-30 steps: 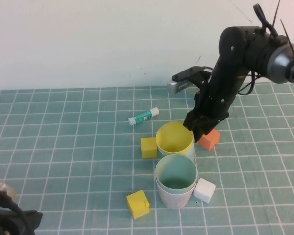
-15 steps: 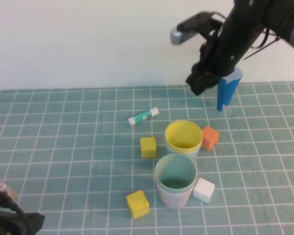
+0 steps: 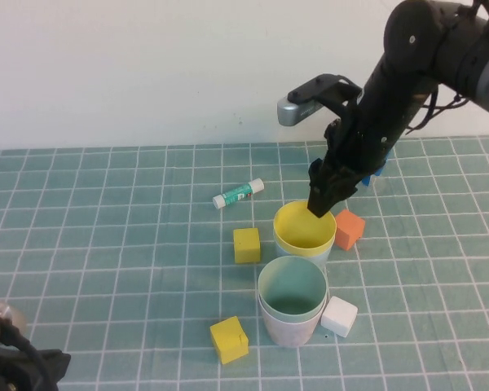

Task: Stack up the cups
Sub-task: Pick up the blue cup, then place the blue cup on the green cup

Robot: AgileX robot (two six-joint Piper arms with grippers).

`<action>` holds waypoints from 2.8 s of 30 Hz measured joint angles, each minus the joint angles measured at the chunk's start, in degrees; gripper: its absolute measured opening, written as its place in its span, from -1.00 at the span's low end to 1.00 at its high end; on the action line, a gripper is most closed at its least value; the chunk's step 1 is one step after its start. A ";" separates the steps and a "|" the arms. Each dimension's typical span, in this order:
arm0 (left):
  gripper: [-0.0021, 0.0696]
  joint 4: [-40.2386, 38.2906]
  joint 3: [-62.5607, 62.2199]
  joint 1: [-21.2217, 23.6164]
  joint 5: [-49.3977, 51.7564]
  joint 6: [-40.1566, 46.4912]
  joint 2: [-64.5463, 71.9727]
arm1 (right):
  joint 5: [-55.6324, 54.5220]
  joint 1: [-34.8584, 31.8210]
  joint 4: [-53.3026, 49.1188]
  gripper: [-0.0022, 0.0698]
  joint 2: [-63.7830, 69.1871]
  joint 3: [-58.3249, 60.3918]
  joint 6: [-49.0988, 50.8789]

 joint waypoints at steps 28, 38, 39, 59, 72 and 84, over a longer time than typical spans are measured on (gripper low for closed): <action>-0.95 3.15 1.65 0.00 -0.13 -2.62 0.00 | -0.55 0.00 0.24 -0.85 3.28 -0.47 -3.69; -0.95 3.15 1.65 0.00 -1.72 -2.62 0.00 | -0.11 1.37 -1.17 -0.85 -16.64 1.28 -3.69; -0.95 3.15 1.65 0.00 -1.82 -2.62 0.00 | 0.01 2.09 -1.41 -0.85 -18.28 2.36 -3.69; -0.95 2.82 1.65 0.00 -2.55 -2.88 0.00 | -2.99 6.75 -0.25 -0.85 -18.14 17.46 -3.69; -0.95 2.60 1.65 0.00 -2.71 -2.88 0.00 | -3.12 6.88 0.84 -0.70 -14.62 17.67 -3.81; -0.95 2.60 1.75 0.00 -2.81 -4.27 -0.72 | -3.90 6.88 0.99 -0.31 -22.14 17.95 -3.80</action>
